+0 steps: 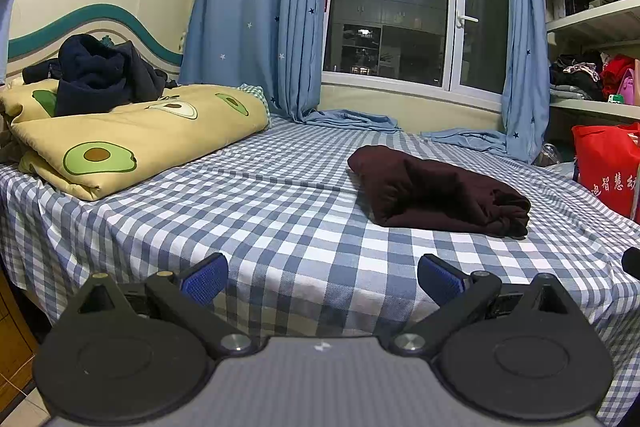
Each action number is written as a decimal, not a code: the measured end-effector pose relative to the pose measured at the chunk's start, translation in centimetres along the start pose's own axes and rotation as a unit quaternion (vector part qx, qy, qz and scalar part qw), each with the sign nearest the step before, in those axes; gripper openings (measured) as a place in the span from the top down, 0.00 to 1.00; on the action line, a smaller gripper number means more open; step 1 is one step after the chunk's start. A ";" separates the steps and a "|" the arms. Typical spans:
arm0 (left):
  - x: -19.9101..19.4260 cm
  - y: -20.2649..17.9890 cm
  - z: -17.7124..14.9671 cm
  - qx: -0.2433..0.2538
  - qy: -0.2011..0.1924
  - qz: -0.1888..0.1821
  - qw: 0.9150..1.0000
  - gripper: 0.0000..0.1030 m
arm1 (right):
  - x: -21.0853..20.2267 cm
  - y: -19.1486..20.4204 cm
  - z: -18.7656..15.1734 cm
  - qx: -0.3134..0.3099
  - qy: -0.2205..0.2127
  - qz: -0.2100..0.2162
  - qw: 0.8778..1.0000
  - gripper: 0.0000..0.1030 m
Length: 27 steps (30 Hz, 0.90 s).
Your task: Fold small clothes
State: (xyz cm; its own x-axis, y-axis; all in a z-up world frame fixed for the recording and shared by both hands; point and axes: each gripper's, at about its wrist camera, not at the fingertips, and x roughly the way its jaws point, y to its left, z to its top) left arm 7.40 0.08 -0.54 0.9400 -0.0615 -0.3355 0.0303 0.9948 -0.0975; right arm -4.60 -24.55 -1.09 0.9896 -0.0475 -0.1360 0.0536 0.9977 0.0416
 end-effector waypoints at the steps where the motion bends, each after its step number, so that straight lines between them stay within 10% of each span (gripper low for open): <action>1: 0.0 0.0 0.0 0.000 0.000 0.000 1.000 0.01 | 0.0 0.0 0.0 0.000 0.000 0.000 1.000 0.00; 27: -0.1 -0.7 0.1 0.007 0.009 0.001 1.000 0.01 | 0.3 0.6 0.3 0.001 0.003 0.008 1.000 0.00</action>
State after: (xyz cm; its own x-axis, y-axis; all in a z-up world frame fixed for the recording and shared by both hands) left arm 7.35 -0.63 -0.34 0.9337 -0.0605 -0.3530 0.0331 0.9960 -0.0830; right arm -4.20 -24.02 -0.76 0.9896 -0.0307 -0.1403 0.0375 0.9982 0.0467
